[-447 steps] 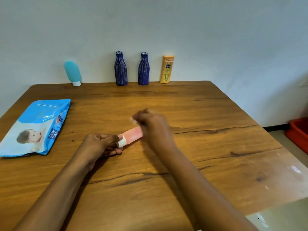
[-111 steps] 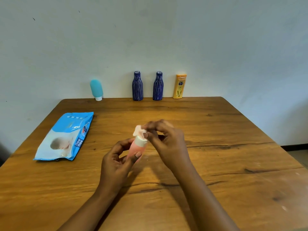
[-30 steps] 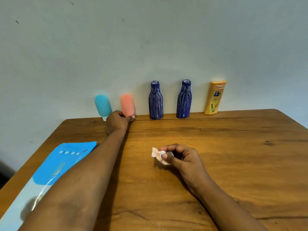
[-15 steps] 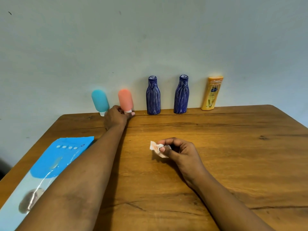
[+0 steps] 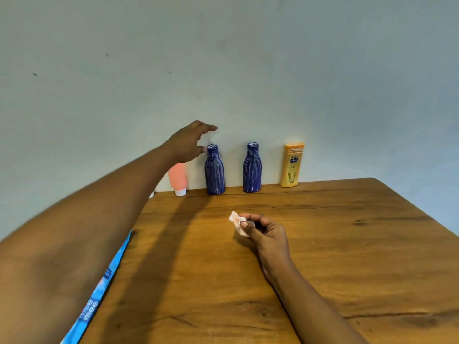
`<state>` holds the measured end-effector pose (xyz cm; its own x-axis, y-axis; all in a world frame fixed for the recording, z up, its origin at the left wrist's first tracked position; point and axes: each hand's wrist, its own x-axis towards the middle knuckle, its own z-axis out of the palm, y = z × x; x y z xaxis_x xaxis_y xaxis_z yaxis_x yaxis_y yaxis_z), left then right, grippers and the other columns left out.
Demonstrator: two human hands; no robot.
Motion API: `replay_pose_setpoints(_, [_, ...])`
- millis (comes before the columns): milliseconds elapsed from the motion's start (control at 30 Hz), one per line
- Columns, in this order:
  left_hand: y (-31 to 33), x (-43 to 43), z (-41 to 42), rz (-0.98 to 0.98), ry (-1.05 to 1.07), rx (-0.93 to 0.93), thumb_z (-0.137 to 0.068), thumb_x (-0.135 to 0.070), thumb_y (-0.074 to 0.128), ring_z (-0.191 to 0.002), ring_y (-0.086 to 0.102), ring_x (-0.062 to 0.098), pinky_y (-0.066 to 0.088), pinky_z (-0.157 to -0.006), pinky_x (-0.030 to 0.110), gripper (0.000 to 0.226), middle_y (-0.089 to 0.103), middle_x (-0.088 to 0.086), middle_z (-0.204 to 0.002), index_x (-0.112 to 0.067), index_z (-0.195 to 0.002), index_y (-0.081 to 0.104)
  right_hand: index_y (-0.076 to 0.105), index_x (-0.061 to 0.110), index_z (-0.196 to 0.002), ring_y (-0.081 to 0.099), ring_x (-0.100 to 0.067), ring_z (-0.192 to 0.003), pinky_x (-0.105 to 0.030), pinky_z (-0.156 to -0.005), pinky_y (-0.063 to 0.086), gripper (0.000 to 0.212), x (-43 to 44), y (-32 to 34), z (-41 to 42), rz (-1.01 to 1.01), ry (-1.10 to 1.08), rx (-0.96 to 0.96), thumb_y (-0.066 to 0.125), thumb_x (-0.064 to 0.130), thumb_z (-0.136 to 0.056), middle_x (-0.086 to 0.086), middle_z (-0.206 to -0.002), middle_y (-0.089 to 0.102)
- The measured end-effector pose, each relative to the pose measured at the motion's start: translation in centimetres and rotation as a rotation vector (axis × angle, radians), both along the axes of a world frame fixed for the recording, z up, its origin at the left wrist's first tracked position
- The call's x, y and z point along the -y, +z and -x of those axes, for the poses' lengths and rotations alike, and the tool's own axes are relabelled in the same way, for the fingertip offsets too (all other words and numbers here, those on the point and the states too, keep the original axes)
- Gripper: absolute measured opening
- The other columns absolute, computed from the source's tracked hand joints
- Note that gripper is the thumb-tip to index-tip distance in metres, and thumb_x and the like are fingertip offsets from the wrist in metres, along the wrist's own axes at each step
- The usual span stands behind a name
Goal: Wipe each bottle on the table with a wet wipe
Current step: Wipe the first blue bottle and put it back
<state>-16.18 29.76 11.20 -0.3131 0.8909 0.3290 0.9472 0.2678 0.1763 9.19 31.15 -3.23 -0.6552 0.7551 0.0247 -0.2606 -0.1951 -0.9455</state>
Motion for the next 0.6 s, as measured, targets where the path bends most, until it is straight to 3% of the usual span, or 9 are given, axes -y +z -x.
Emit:
replay_pose_setpoints(67, [1.0, -1.2, 0.9, 0.249, -0.060, -0.174, -0.086, -0.004, 0.064, -0.108, 0.053, 0.019, 0.038, -0.082, 0.024, 0.063, 0.041, 0.001, -0.140, -0.026, -0.140, 0.041, 0.071, 0.017, -0.091, 0.066, -0.013, -0.089, -0.030, -0.074, 0.056, 0.017, -0.5, 0.0, 0.3, 0.041, 0.010, -0.015, 0.064, 0.004, -0.083, 0.001, -0.091, 0.073])
replay_pose_setpoints(133, [1.4, -2.1, 1.4, 0.371, -0.094, -0.279, -0.085, -0.003, 0.064, -0.104, 0.053, 0.016, 0.036, -0.079, 0.024, 0.062, 0.043, -0.001, -0.137, -0.028, -0.138, 0.043, 0.072, 0.018, -0.090, 0.065, -0.014, -0.089, -0.031, -0.074, 0.056, 0.017, -0.8, -0.3, 0.4, 0.040, 0.015, -0.014, 0.063, 0.004, -0.083, 0.001, -0.092, 0.072])
replay_pose_setpoints(433, [1.6, -3.7, 2.8, 0.383, -0.149, -0.400, -0.084, -0.013, 0.068, -0.087, 0.045, 0.008, 0.036, -0.077, 0.026, 0.035, 0.061, -0.001, -0.113, -0.019, -0.118, 0.061, 0.071, 0.020, -0.091, 0.064, -0.011, -0.088, -0.023, -0.070, 0.054, 0.017, -1.2, -0.7, 0.7, -0.008, 0.025, 0.015, 0.064, 0.006, -0.084, 0.004, -0.094, 0.069])
replay_pose_setpoints(600, [2.6, -2.1, 1.6, 0.411, -0.085, -0.379, -0.083, -0.027, 0.070, -0.083, 0.046, 0.011, 0.039, -0.073, 0.028, 0.030, 0.061, -0.002, -0.107, -0.019, -0.111, 0.061, 0.070, 0.020, -0.092, 0.063, -0.014, -0.095, -0.021, -0.066, 0.053, 0.016, -1.3, -0.7, 0.6, 0.017, -0.038, 0.019, 0.063, 0.007, -0.085, 0.002, -0.100, 0.069])
